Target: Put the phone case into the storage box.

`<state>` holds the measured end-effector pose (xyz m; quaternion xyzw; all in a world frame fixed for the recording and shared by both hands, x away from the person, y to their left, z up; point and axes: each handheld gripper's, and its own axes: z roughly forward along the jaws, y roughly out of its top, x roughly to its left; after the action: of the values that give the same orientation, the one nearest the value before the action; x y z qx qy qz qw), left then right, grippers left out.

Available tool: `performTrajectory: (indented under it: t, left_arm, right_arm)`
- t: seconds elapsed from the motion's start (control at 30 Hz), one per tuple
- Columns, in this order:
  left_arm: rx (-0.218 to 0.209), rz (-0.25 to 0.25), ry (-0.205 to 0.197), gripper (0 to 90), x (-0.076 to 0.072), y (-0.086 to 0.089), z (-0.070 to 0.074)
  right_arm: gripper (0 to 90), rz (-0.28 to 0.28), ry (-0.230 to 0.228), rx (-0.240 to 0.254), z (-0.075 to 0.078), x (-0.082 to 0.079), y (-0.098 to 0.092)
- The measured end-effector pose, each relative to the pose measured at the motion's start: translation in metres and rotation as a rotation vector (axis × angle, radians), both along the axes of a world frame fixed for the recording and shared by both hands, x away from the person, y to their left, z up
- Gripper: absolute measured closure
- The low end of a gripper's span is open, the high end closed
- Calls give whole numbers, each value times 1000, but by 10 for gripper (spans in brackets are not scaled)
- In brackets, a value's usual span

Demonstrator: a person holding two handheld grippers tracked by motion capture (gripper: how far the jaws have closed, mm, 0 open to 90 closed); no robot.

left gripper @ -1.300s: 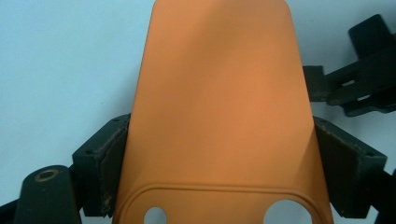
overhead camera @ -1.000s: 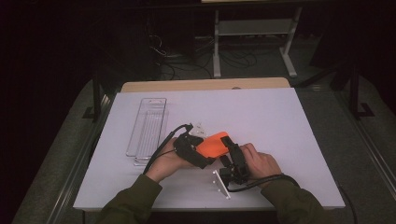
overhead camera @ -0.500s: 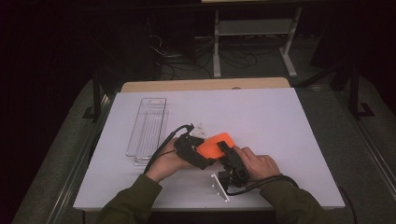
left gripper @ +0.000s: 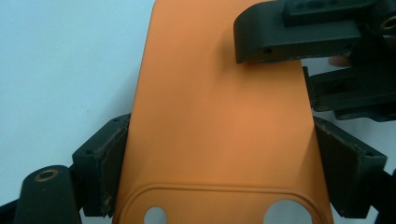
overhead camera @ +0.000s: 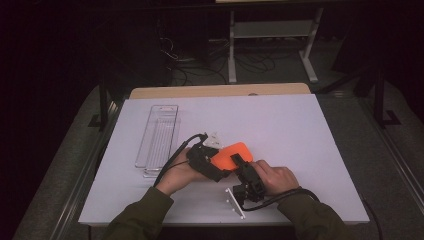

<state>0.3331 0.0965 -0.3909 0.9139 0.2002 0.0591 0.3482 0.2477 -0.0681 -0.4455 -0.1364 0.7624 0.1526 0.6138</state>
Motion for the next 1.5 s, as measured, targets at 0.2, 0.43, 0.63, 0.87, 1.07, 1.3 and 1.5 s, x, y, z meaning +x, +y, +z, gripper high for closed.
performTrajectory:
  t: [0.2,0.43,0.63,0.87,1.07,1.3,1.5]
  left_arm:
    - [-3,2,1,151,0,0,0]
    - [-19,21,9,151,-1,-1,-2]
    - [-23,23,11,151,-1,-1,-1]
    - [-6,14,15,151,1,1,0]
    - [-39,20,49,149,3,3,1]
    - [-73,21,79,147,4,4,0]
    - [-90,7,81,146,4,6,2]
  right_arm:
    - [594,3,-11,-6,0,0,0]
    - [654,7,-7,-15,0,0,0]
    - [700,12,-3,-21,0,-1,0]
    - [729,7,1,-26,0,-1,1]
    - [777,2,-17,-20,2,-2,1]
    - [804,-2,-9,-4,4,-3,1]
    - [807,0,-18,2,6,-3,1]
